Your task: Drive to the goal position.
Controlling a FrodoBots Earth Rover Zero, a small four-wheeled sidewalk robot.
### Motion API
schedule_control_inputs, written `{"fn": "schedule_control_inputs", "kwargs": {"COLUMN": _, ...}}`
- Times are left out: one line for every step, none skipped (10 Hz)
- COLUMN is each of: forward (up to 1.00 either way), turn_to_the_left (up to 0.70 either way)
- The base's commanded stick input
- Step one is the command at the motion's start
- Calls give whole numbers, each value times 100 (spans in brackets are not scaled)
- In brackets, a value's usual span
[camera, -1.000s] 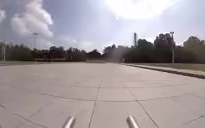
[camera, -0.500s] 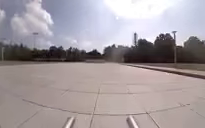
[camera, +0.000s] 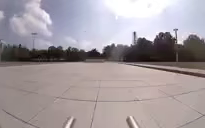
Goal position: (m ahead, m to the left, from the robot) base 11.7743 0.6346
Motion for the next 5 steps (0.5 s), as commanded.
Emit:
{"fn": "schedule_control_inputs", "kwargs": {"forward": 70, "turn_to_the_left": 5}}
{"fn": "schedule_control_inputs", "kwargs": {"forward": 70, "turn_to_the_left": 5}}
{"fn": "schedule_control_inputs", "kwargs": {"forward": 70, "turn_to_the_left": 5}}
{"fn": "schedule_control_inputs", "kwargs": {"forward": 70, "turn_to_the_left": 5}}
{"fn": "schedule_control_inputs", "kwargs": {"forward": 70, "turn_to_the_left": 5}}
